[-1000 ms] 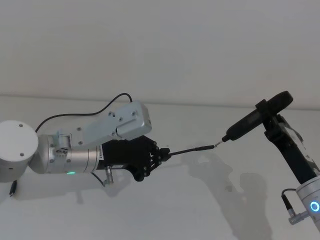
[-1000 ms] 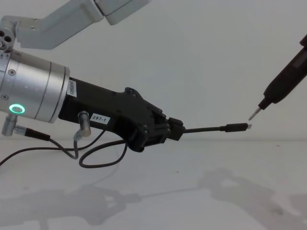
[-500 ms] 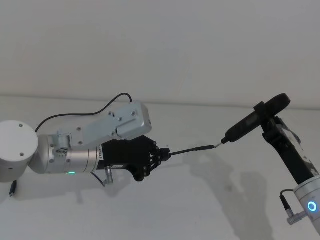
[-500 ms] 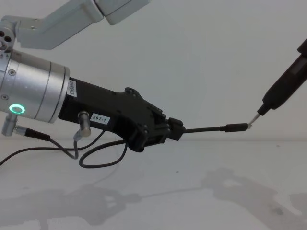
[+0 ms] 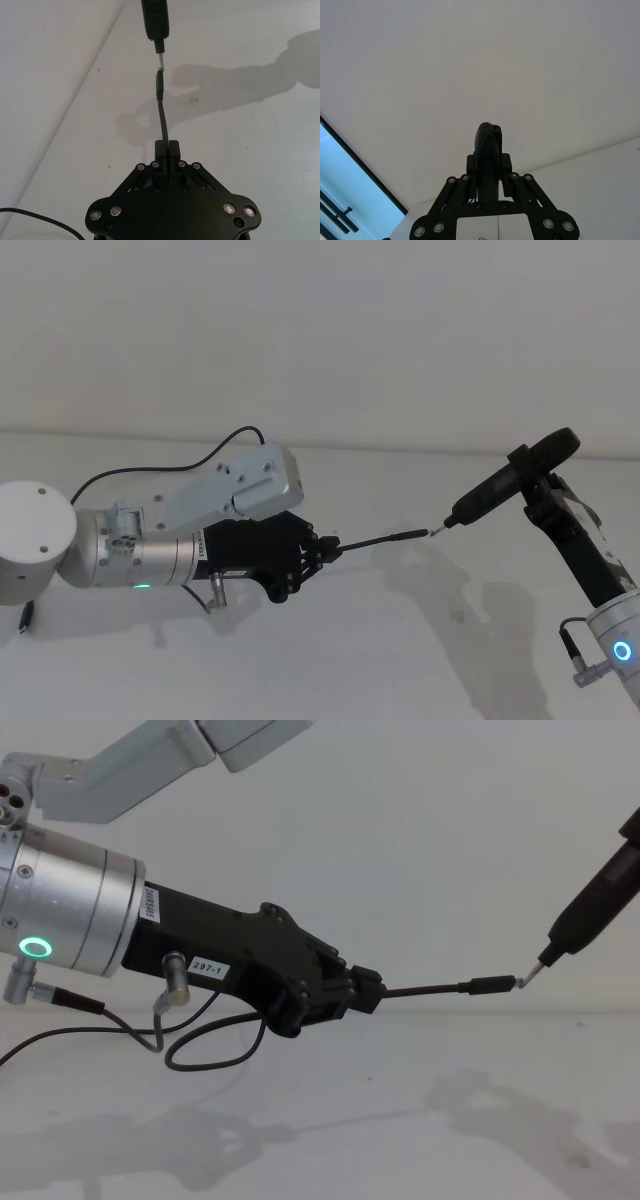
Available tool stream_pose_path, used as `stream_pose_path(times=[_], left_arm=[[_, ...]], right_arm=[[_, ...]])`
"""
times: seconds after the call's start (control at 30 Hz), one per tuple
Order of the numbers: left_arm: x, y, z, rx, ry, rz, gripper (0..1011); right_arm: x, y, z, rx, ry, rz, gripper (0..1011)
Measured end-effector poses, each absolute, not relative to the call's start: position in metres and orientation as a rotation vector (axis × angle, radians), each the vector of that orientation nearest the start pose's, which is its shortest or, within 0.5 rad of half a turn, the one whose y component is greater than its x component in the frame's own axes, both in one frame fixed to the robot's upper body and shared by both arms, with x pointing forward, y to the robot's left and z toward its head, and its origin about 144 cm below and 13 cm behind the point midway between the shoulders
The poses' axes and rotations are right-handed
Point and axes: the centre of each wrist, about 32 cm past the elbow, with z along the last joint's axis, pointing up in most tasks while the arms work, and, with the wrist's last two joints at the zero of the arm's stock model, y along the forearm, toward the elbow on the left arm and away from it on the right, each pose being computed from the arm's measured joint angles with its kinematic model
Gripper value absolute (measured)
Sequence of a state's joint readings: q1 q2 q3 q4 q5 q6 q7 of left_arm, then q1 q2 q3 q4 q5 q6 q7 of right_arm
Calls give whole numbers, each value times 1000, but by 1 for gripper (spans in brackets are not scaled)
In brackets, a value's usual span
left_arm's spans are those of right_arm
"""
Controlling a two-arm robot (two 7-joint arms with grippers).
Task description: Pick up the data cable with the one hand.
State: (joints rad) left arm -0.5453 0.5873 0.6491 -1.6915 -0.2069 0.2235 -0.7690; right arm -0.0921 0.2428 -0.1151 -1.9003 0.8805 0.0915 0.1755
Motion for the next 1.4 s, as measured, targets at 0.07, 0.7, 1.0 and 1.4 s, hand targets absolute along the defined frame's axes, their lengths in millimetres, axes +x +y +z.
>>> stream_pose_path(times=[0.07, 0.7, 1.0, 1.4], left_arm=[[524, 208, 1296, 436, -361, 304, 32], [524, 208, 1296, 436, -362, 304, 32], [524, 208, 1296, 436, -362, 304, 32], [524, 208, 1296, 436, -362, 304, 32]], right_arm=[[424, -238, 1215, 552, 398, -1068, 268], [429, -236, 1217, 540, 373, -1057, 268], [429, -236, 1217, 535, 363, -1059, 268], [429, -236, 1217, 530, 352, -1060, 268]])
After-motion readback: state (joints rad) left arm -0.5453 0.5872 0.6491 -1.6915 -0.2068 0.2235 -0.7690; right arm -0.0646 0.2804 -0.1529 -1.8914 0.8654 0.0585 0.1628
